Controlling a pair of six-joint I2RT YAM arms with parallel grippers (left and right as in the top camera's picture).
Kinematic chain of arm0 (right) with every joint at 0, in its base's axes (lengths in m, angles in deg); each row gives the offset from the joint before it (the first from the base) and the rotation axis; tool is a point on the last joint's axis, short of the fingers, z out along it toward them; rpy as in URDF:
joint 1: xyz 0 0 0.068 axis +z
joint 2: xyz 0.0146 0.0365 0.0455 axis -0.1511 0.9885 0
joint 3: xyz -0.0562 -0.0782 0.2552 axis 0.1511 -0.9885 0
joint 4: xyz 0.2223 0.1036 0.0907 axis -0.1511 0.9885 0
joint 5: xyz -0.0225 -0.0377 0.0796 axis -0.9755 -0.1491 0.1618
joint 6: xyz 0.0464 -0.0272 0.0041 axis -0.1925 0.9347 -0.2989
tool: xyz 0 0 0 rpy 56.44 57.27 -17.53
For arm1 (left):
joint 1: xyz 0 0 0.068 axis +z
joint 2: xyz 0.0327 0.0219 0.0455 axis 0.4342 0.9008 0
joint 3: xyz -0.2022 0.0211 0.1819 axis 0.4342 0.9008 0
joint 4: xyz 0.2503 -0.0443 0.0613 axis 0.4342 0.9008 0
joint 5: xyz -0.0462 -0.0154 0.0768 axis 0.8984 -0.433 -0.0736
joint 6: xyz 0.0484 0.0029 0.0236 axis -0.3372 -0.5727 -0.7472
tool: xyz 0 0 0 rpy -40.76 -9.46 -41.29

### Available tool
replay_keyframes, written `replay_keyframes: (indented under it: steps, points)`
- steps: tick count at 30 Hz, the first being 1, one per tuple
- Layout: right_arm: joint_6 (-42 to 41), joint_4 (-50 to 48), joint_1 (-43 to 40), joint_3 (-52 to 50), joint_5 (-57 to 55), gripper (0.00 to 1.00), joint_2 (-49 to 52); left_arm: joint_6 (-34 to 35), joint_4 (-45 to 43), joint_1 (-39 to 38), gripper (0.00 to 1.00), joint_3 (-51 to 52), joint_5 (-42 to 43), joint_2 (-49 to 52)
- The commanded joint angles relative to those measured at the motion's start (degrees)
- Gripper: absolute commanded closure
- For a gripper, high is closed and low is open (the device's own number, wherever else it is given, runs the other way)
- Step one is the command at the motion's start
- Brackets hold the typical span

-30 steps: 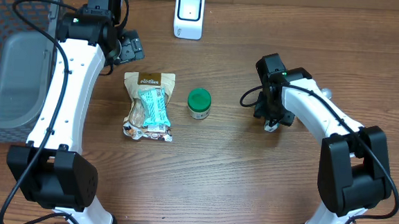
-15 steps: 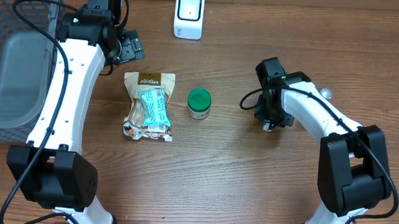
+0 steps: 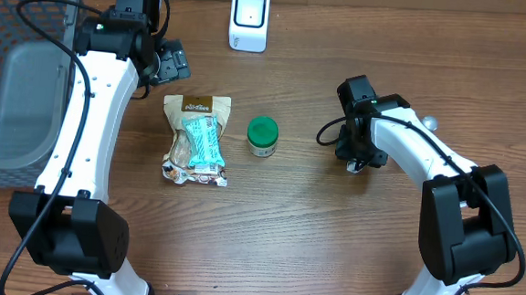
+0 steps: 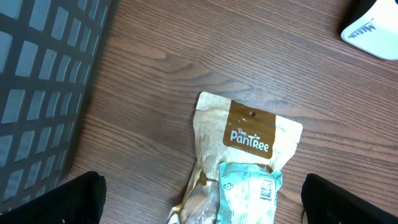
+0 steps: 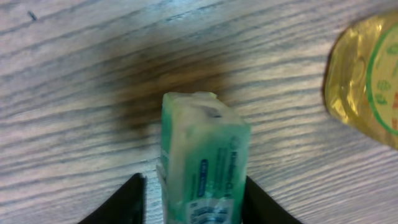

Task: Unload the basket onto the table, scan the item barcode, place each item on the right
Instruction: 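Lower the tissue pack to the table beside the yellow bottle, then open the right gripper and raise it off the tissue pack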

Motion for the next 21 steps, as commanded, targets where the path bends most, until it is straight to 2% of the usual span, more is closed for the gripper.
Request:
replay_keyframes:
  steps: [1,5,10,15,19,21]
  points:
    - [1.0,-0.3,-0.4,0.5,0.4,0.67,-1.3,-0.7,-0.1,0.0,0.0,-0.7,0.0,-0.7]
    - [1.6,-0.9,-0.3,0.5,4.4,0.7,-1.3,-0.7,-0.1,0.0,0.0,-0.7,0.0,-0.7]
    - [8.0,-2.1,0.3,0.5,10.2,0.71,-1.3,-0.7,-0.1,0.0,0.0,-0.7,0.0,-0.7]
    - [11.8,-2.4,2.0,0.5,9.7,0.71,-1.3,-0.7,-0.1,0.0,0.01,-0.7,0.0,-0.7]
    - [11.8,-2.6,2.4,0.5,8.0,0.65,-1.3,-0.7,-0.1,0.0,0.0,-0.7,0.0,-0.7]
    - [11.7,-2.7,2.4,0.5,8.0,0.55,-1.3,-0.7,-0.1,0.0,0.01,-0.7,0.0,-0.7]
